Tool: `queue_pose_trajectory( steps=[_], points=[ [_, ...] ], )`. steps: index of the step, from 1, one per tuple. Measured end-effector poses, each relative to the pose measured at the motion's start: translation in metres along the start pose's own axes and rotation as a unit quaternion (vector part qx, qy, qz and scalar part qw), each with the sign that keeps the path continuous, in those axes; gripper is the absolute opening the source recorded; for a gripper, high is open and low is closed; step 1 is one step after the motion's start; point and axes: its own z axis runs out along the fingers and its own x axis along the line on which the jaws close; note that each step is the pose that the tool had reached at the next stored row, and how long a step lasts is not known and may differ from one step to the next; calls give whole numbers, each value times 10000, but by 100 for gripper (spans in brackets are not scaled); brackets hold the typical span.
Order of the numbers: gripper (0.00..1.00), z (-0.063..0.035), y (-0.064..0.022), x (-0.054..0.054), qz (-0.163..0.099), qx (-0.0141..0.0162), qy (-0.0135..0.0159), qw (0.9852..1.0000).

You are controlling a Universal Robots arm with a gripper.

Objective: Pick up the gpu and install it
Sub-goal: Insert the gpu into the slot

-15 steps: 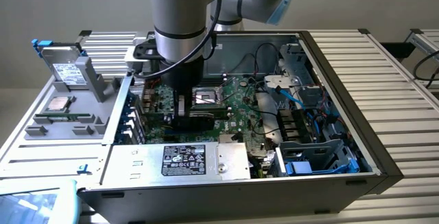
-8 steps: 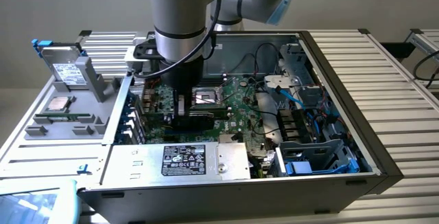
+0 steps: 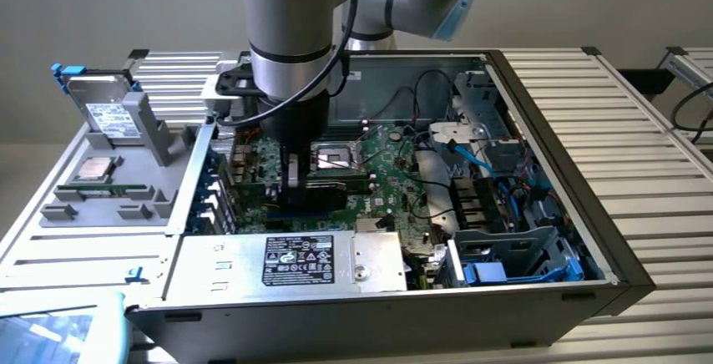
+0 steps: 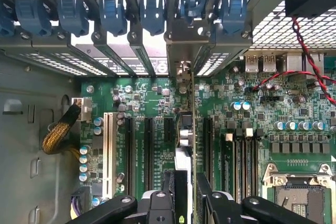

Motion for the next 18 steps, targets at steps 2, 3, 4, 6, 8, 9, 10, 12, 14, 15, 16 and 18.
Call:
queue_pose_trajectory(
  steps=[2,3,4,6,8,9,10,12,14,15,16,18],
  points=[
    [28,0,4,0,0,-1,1,10000],
    [28,2,10,0,1,0,1,10000],
    [28,4,15,0,0,1,0,10000],
    [28,4,19,0,-1,-1,1,10000],
    [28,4,20,0,0,-1,1,10000],
    [28,4,20,0,0,-2,1,10000],
    [28,4,19,1,5,-4,1,10000],
    [28,4,19,0,57,-8,-2,10000],
    [28,4,18,-1,104,-9,-5,9999],
    [28,4,18,-1,109,-8,-5,9999],
    [28,4,18,-1,109,-8,-5,9999],
    [28,4,18,-1,109,-8,-5,9999]
  ],
)
